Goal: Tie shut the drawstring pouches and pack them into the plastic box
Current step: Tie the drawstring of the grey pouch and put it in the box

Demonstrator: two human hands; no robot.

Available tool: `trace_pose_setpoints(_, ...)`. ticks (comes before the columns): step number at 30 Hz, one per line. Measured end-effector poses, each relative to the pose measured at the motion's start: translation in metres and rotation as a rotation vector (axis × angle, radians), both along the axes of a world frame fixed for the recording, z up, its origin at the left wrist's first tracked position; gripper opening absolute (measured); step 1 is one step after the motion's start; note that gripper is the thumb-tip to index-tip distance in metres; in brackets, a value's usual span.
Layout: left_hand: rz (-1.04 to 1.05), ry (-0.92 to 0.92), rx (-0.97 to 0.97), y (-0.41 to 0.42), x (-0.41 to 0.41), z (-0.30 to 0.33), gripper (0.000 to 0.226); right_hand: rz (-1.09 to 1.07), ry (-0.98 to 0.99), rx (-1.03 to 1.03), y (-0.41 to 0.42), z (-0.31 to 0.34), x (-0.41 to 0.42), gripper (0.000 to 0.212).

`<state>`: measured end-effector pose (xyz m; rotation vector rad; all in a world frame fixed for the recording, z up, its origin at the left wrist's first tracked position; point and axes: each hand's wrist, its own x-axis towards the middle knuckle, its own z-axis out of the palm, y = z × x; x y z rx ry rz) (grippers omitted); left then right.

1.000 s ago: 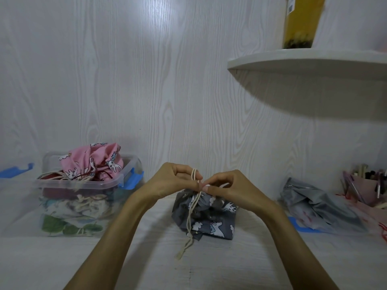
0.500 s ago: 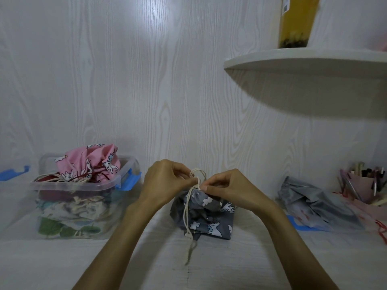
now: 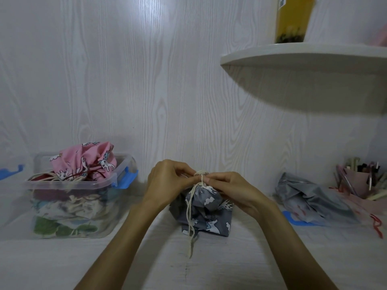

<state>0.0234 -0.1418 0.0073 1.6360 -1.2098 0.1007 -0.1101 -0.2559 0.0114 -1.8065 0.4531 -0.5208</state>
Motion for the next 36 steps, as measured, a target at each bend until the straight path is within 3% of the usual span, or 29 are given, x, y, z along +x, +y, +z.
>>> trace_pose_setpoints(5,-0.119,0.055,0.119,0.002,0.011,0.003,0.020,-0.173,-0.093,-0.215,-0.003,0.007,-0.007,0.005)
trace_pose_setpoints(8,-0.067,0.115,0.077,0.002,0.017,0.007,0.013,-0.317,0.003,-0.584,-0.004,0.012,-0.010,0.014)
trace_pose_setpoints(11,-0.003,0.187,0.064,0.001,0.015,0.010,0.014,-0.495,0.123,-1.082,0.002,0.005,-0.006,0.020)
trace_pose_setpoints(12,0.017,0.193,0.071,0.001,0.015,0.010,0.014,-0.526,0.139,-1.141,0.006,0.003,-0.003,0.020)
trace_pose_setpoints(13,0.028,0.191,0.078,0.002,0.016,0.010,0.013,-0.518,0.146,-1.093,0.008,0.002,0.001,0.019)
trace_pose_setpoints(14,0.030,0.186,0.089,0.002,0.018,0.009,0.013,-0.469,0.122,-0.919,0.009,0.003,0.003,0.017)
trace_pose_setpoints(17,0.011,0.206,0.133,0.002,0.017,0.007,0.016,-0.043,-0.114,0.071,0.016,0.016,0.004,0.017)
trace_pose_setpoints(18,0.016,0.215,0.137,0.000,0.016,0.006,0.017,0.066,-0.198,0.312,0.016,0.018,0.003,0.019)
trace_pose_setpoints(19,0.033,0.214,0.137,-0.002,0.015,0.005,0.018,0.107,-0.222,0.409,0.014,0.018,0.003,0.021)
trace_pose_setpoints(20,0.063,0.200,0.145,-0.004,0.015,0.004,0.019,0.074,-0.177,0.393,0.012,0.017,0.003,0.026)
trace_pose_setpoints(23,0.090,0.149,0.209,-0.006,0.014,0.000,0.018,-0.227,0.151,-0.101,0.007,0.011,0.003,0.049)
trace_pose_setpoints(26,0.062,0.118,0.254,-0.008,0.009,-0.001,0.019,-0.447,0.252,-0.441,0.003,0.011,0.000,0.056)
trace_pose_setpoints(30,0.038,0.143,0.204,-0.005,0.011,0.007,0.020,-0.086,-0.014,0.044,0.000,0.021,-0.007,0.056)
trace_pose_setpoints(34,-0.012,0.112,0.244,-0.001,0.007,0.007,0.019,-0.361,0.211,-0.291,-0.016,0.015,-0.013,0.060)
trace_pose_setpoints(36,0.041,0.073,0.261,-0.003,0.005,0.001,0.021,-0.214,0.244,-0.189,-0.017,0.016,-0.017,0.055)
